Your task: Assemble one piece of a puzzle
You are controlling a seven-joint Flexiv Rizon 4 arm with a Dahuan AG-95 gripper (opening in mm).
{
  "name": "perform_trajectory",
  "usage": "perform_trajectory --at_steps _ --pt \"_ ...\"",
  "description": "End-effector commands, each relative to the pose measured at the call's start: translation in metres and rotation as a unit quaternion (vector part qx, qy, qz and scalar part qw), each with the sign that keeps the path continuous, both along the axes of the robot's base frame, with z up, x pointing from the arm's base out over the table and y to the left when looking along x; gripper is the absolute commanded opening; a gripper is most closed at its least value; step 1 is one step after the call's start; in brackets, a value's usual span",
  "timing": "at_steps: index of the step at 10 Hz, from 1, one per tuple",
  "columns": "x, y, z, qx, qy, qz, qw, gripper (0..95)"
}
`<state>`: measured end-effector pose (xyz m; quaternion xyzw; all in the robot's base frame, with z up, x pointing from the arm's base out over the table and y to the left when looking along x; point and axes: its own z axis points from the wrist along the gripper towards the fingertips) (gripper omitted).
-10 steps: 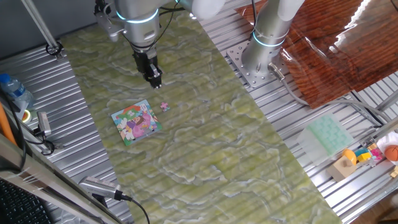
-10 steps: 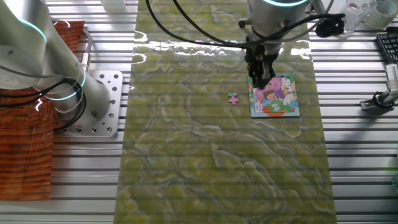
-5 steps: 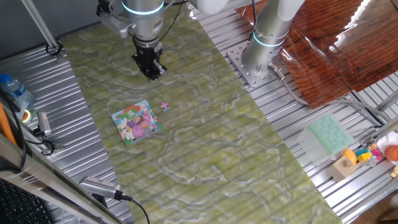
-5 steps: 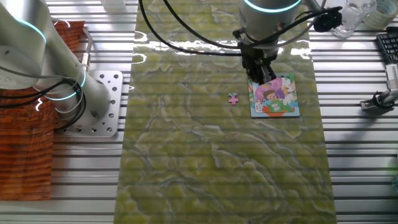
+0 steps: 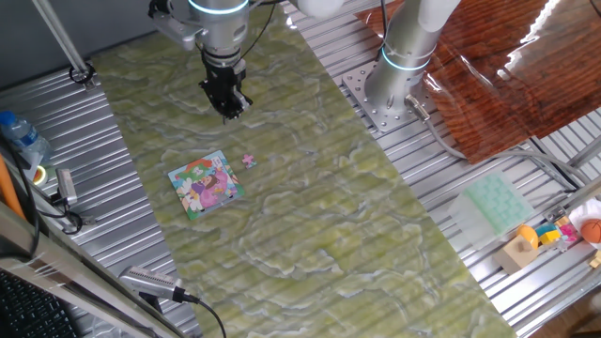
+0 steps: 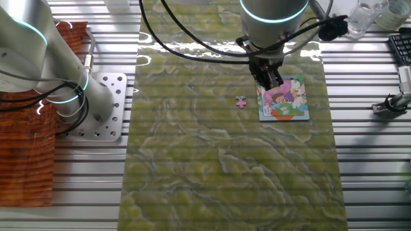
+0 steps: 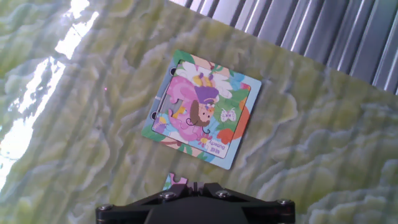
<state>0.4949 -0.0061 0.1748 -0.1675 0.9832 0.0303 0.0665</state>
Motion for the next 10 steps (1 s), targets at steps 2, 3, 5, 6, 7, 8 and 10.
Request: perform_trajectory --at_steps 2,3,5,6,7,8,10 --pt "0.0053 0.0024 0.002 -0.014 0.056 -0.115 0.9916 0.0" --pt "0.0055 0.0044 0.0038 -0.024 0.069 -0.117 0.9904 0.0" --pt "0.0037 0.0077 0.008 -0.04 0.073 -0.141 0.9866 0.0" --pt "0.0039 0.0086 0.0087 -0.041 0.079 -0.137 0.9865 0.0" --pt "0.0034 0.0096 0.0091 -0.046 0.098 -0.141 0.984 0.0" --pt "0.0024 0.0094 0.0088 -0.045 0.101 -0.144 0.9834 0.0" --pt "0.0028 0.0091 0.0075 -0.044 0.097 -0.148 0.9833 0.0"
